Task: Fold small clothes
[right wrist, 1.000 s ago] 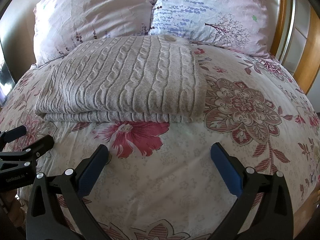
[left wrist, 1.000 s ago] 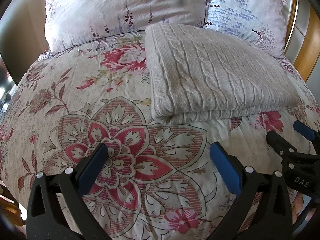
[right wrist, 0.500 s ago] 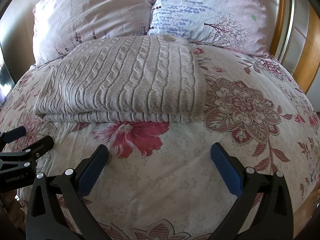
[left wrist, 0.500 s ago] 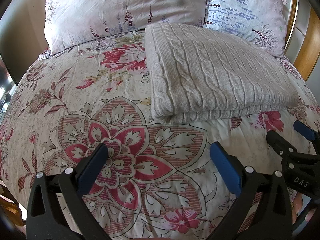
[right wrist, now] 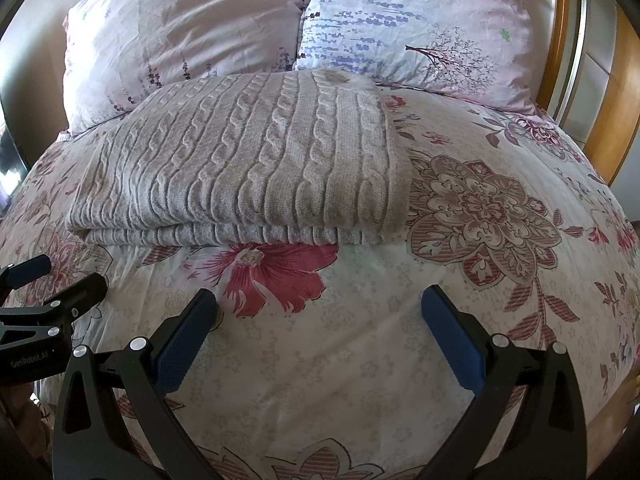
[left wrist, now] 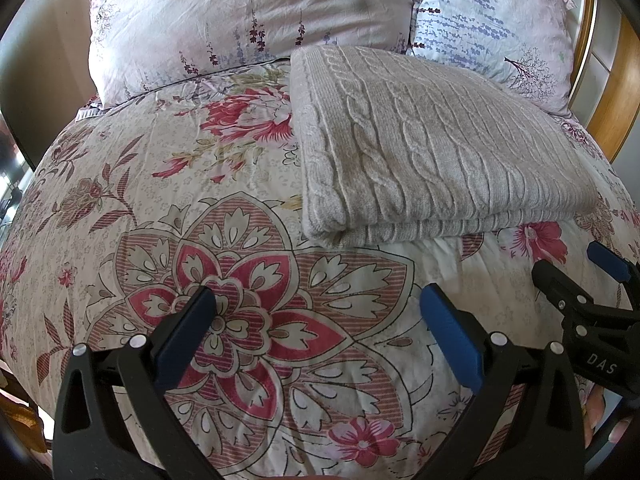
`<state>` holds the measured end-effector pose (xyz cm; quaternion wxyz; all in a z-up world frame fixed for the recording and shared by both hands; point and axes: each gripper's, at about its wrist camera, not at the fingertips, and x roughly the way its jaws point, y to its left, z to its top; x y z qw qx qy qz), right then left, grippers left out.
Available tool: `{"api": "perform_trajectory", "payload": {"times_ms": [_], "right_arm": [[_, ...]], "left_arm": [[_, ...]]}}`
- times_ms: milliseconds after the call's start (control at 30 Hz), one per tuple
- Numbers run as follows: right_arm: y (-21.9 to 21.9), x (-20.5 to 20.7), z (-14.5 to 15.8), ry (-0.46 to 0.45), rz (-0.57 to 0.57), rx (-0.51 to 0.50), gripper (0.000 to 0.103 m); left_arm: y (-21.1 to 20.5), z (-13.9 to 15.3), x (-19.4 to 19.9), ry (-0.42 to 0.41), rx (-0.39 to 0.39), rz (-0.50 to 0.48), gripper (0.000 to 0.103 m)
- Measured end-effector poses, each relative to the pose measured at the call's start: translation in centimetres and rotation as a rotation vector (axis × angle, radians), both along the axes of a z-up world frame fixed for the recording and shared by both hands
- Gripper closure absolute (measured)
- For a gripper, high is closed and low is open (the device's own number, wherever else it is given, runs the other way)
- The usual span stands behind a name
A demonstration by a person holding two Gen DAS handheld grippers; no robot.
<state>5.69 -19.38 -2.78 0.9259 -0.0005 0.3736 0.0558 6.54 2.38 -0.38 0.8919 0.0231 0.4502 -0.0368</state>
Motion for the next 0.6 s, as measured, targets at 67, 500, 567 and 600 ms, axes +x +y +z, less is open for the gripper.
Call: {"api": "perform_trajectory", "payload": {"times_ms": [67, 500, 567, 600], "right_arm": [[-0.04, 0.0, 0.0, 0.0, 0.001, 0.0, 0.001], [-0.14, 0.0, 0.01, 0.0, 0.003, 0.0, 0.001], [-0.16, 0.01, 0.0, 0.0, 0.003, 0.0, 0.001], [-0.12, 0.02, 0.0, 0.0, 0.003, 0.0, 0.001]], "left_arm": [[0.0, 0.0, -0.01, 0.0, 0.0, 0.0, 0.002], [-0.01, -0.03, 0.04, 0.001, 0.0, -0.002, 0.002], [0.0, -0.02, 0.02, 0.001, 0.0, -0.002, 0.002], [0.0, -0.02, 0.02, 0.001, 0.0, -0.002, 0.002]]}}
